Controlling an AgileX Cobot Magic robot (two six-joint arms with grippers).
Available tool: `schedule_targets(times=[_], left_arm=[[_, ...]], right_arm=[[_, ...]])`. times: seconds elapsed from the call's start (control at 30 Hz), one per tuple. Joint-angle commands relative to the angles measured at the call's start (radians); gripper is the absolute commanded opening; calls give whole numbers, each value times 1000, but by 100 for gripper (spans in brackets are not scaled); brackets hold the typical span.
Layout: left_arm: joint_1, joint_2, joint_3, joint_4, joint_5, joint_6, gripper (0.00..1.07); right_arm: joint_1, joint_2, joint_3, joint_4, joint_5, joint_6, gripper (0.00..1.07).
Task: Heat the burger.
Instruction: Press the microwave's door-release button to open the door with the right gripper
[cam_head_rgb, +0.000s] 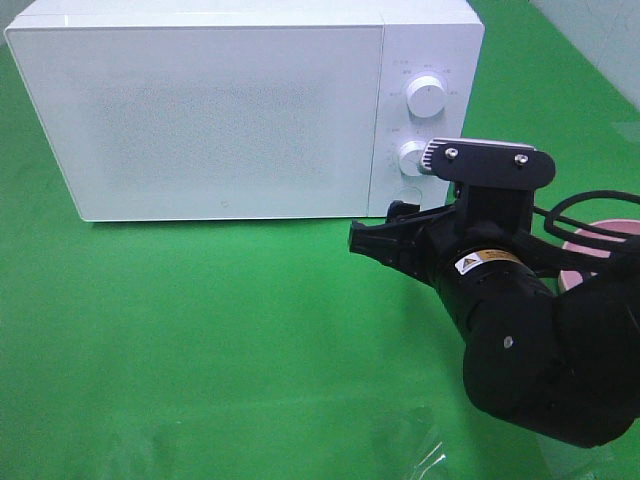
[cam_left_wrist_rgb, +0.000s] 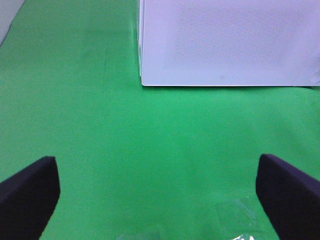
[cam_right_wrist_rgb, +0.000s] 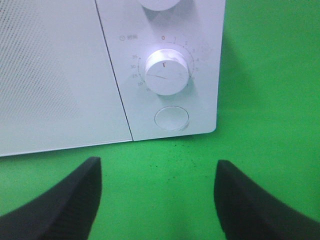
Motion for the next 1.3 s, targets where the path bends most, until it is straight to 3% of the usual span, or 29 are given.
schedule_targets(times=[0.03,0.07,0.33,0.5,0.67,0.87,1.07,1.3], left_arm=[[-7,-2,0,-3,-7,-1,100],[-7,-2,0,-3,-7,-1,100],[-7,-2,0,-3,-7,-1,100],[-7,-2,0,-3,-7,-1,100],[-7,-2,0,-3,-7,-1,100],[-7,-2,0,-3,-7,-1,100],[-7,-2,0,-3,-7,-1,100],[-7,-2,0,-3,-7,-1,100]], right_arm=[[-3,-3,-7,-9,-5,158,53],[-3,-3,-7,-9,0,298,46],[-3,-3,-7,-10,81,840,20],[-3,-3,-7,-41,129,1002,15],[-3,-3,-7,-114,158,1070,0],[-31,-3,-7,-166,173,1104,0],[-168,0,-7,-379,208,1280,0],[-283,28,-13,-480,215,1360,0]])
